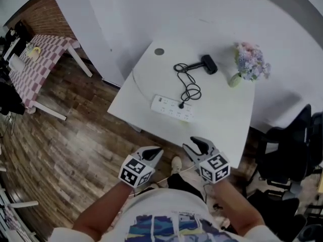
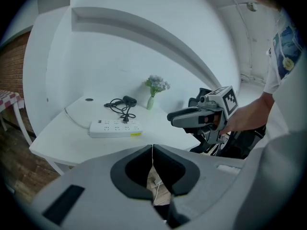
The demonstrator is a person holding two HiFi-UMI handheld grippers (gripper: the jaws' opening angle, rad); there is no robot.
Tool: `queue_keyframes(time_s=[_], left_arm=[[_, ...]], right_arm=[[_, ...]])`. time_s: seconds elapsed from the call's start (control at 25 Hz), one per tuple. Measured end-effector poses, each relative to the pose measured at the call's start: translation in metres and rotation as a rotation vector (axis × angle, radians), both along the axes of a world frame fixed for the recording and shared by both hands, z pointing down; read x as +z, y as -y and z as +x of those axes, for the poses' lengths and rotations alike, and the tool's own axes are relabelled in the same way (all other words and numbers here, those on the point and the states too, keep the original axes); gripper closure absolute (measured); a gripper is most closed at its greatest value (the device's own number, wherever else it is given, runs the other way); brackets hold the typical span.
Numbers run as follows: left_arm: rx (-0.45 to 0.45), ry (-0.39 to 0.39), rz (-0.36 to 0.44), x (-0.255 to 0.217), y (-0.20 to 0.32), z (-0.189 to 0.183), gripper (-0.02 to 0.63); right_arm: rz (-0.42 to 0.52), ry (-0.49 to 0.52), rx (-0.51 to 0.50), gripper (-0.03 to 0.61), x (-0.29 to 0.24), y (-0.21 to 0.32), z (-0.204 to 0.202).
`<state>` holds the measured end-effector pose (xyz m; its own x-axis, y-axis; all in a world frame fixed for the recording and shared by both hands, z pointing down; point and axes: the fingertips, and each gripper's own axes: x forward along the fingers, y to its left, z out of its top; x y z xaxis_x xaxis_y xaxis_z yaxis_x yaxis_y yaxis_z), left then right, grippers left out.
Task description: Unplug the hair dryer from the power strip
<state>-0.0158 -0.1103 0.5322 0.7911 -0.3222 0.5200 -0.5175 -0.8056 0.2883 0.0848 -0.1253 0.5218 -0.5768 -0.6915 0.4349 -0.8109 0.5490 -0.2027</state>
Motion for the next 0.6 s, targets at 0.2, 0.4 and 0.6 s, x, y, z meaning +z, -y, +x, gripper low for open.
queue_keyframes(time_s=[0.2,0.4,0.6], left_arm=[[-0.039,0.021,-0.006,0.007,0.033,0.022,0.609],[-0.077,0.04,-0.01,0.016,0.062,0.039,0.609],[-0.104,0.06,-0.006,0.027,0.09,0.054,0.609]], right_arm=[[-0.012,-0.004,-0.036,0.426,0.005,0.04,0.017],[-0.03,-0.003,-0.065,0.429,0.018,0.073,0.031],[-0.038,0.002,-0.087,0.43,0.029,0.105,0.04]])
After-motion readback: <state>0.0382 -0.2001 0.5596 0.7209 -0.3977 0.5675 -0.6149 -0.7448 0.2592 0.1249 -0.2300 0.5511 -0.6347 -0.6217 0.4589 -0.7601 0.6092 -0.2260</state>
